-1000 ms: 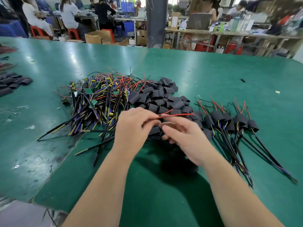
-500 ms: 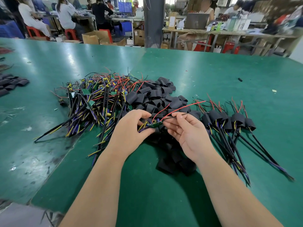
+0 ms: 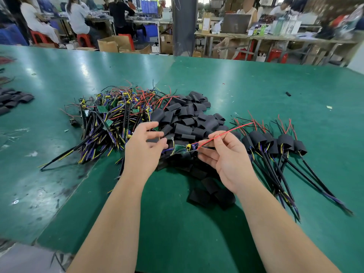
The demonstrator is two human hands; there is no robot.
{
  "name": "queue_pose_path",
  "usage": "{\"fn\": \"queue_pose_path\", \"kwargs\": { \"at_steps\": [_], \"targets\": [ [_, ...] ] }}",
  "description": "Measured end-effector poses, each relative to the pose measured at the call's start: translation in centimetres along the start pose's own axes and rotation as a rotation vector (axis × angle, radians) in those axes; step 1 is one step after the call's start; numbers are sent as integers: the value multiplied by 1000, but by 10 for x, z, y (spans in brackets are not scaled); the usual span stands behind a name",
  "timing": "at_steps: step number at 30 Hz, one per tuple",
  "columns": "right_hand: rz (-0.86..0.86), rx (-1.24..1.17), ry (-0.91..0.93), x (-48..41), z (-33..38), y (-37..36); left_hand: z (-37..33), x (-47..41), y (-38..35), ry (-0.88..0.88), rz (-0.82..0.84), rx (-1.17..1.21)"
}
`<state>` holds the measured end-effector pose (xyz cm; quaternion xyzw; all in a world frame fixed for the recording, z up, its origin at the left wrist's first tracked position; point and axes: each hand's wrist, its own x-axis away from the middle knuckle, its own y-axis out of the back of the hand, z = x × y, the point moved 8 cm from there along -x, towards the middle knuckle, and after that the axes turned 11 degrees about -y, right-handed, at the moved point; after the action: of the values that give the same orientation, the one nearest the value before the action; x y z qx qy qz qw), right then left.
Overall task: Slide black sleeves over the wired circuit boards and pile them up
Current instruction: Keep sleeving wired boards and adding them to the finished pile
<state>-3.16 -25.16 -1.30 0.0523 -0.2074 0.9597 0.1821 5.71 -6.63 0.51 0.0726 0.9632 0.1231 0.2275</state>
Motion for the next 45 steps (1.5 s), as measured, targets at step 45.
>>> {"fn": "queue_pose_path", "kwargs": {
  "at_steps": [45],
  "targets": [
    [55, -323, 28, 0, 16, 0, -14, 17, -47, 10, 361, 183]
  ]
}}
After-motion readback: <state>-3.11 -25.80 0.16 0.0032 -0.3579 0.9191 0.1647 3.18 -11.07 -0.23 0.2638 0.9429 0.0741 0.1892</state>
